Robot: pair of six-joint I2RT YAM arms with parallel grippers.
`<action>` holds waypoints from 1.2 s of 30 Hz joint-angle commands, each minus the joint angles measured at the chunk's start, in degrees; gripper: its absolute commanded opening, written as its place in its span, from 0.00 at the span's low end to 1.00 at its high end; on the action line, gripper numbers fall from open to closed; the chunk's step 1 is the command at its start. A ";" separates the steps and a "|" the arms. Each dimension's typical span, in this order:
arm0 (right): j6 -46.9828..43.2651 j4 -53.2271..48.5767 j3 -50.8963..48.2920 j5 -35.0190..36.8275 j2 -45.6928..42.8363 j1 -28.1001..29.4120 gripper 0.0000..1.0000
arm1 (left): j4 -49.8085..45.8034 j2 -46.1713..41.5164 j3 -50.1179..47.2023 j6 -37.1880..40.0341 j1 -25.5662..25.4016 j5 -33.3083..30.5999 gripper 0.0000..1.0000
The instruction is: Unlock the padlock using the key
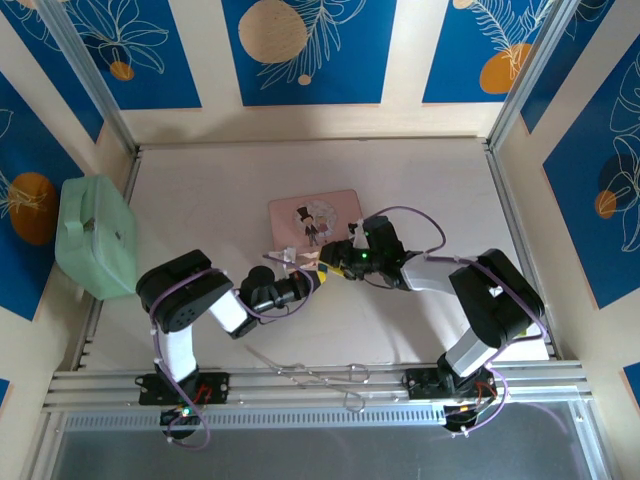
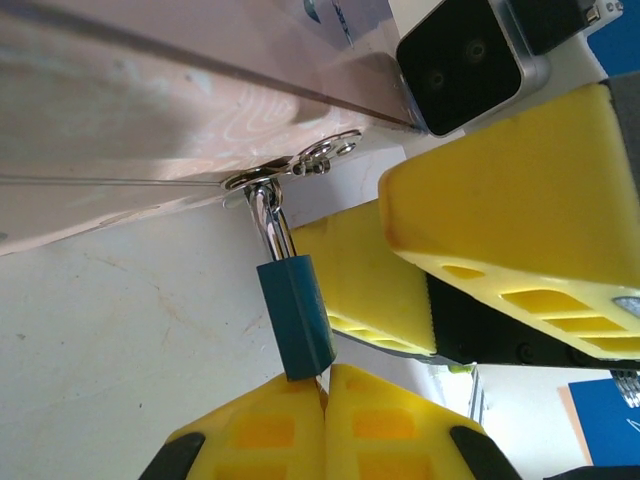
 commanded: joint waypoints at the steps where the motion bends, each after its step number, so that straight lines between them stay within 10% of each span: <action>1: 6.55 -18.42 -3.55 -0.78 5.05 0.65 0.51 | 2.77 -1.58 -0.19 -1.22 0.78 2.07 0.00; 36: 9.88 -20.17 -5.26 -4.28 7.44 1.01 0.50 | 2.73 -3.98 0.60 -5.23 2.02 2.32 0.00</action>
